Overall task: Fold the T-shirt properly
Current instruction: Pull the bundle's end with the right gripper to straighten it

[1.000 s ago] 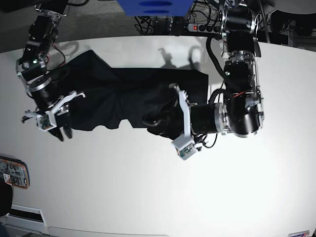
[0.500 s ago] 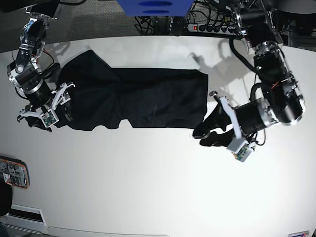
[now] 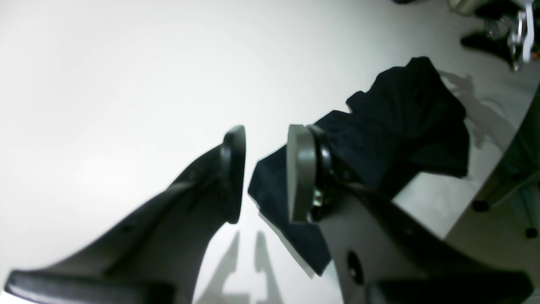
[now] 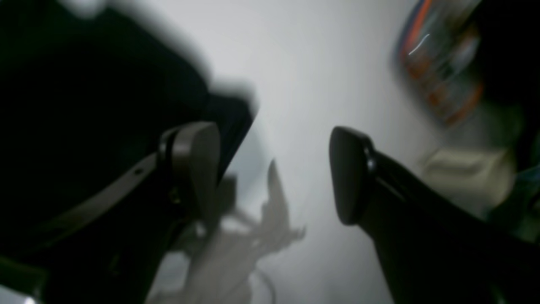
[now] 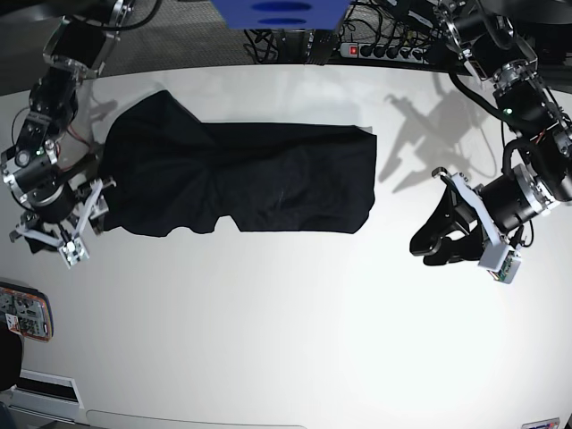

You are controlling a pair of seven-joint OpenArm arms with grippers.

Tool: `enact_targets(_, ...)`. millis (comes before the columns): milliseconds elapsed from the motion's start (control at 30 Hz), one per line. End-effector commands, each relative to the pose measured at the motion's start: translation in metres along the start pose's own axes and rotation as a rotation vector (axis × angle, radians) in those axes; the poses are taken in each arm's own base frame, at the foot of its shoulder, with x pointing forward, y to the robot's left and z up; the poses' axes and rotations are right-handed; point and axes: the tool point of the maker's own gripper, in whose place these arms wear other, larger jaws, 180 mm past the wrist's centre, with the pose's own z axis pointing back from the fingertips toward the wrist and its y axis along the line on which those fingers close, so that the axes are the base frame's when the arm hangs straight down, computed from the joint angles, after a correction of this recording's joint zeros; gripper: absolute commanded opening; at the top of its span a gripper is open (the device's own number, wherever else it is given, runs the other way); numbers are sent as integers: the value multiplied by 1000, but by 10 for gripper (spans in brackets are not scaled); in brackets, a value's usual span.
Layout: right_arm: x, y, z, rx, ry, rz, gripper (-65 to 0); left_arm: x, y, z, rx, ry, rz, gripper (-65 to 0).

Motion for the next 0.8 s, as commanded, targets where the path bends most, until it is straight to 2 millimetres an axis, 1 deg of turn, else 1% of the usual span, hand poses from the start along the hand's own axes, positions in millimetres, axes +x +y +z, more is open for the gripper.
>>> enact_targets(0,5,-8,3,-21,-12,10,-253,12,-1,5,-8,-30,-37,-483)
enact_targets(133,-10,-3,-7,12,28,-14,-253,12,0,6,-5,-23,-44,-483)
enact_targets(267,-18,3,-15,41,44,-35,-253,12,0,6,-5,-23,-44,-483)
enact_targets(433,-32,14,-28,90,62,-71,-253,7,-1,6,-8,-11,-33,-483)
enact_targets(567,-30,24,-35,117,25,-102,-253,6,-1,6,-7,-10,-33,-483)
enact_targets(667,-37,38,-45,161,25,-137,-253,6,-1,6,-8,-10,-31,-483)
enact_targets(767,-41,52,-54,201,10,-183,-253,1,-2,6,-11,2,-21,-483)
